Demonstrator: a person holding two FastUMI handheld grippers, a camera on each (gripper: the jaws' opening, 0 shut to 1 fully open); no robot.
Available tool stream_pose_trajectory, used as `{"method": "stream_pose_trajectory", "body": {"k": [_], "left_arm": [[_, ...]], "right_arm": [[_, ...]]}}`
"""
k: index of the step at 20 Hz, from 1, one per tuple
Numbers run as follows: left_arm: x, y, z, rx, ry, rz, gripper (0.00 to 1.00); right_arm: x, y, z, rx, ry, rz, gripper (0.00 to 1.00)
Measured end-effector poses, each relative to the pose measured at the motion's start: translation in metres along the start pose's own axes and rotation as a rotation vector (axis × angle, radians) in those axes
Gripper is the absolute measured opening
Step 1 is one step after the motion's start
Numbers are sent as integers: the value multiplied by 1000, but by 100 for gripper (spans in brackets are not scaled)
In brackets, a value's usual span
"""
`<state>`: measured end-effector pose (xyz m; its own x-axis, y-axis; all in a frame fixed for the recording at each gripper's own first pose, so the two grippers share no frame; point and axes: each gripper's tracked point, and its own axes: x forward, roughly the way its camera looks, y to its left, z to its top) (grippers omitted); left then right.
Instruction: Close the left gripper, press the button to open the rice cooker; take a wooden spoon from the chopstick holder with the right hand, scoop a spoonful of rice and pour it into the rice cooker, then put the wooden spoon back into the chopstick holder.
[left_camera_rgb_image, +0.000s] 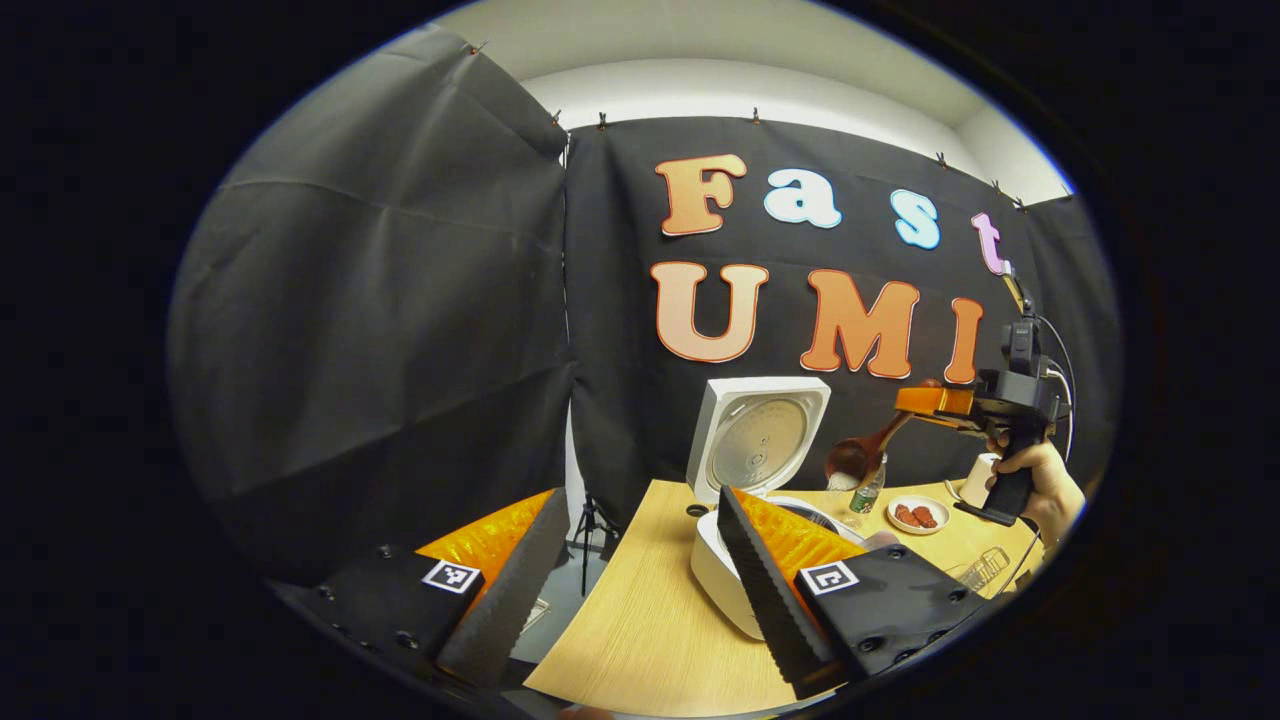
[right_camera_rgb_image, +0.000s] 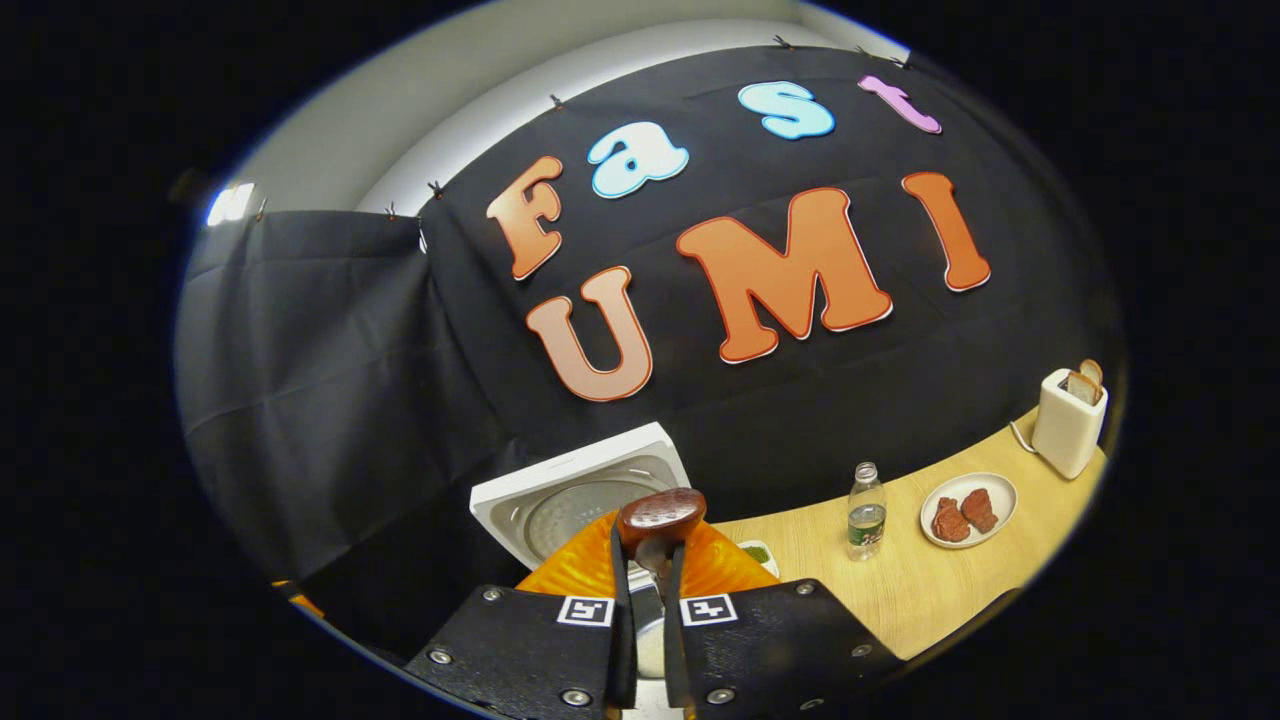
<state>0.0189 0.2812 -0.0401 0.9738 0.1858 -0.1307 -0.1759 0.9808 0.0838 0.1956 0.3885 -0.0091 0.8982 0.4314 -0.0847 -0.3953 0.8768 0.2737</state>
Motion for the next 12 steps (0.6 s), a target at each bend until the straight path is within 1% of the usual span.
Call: {"method": "stream_pose_trajectory", "body": {"k": [2, 6, 12], "left_arm": [[-1, 0, -1, 2, 1, 0, 100], [-4, -1, 0, -2, 0, -2, 100], [-8, 4, -3, -3, 7, 9, 100]], "right_arm": [[-2, 4, -3, -50, 3, 3, 10], [-3, 15, -6, -86, 17, 41, 10], [-6, 32, -12, -191, 7, 84, 10]]}}
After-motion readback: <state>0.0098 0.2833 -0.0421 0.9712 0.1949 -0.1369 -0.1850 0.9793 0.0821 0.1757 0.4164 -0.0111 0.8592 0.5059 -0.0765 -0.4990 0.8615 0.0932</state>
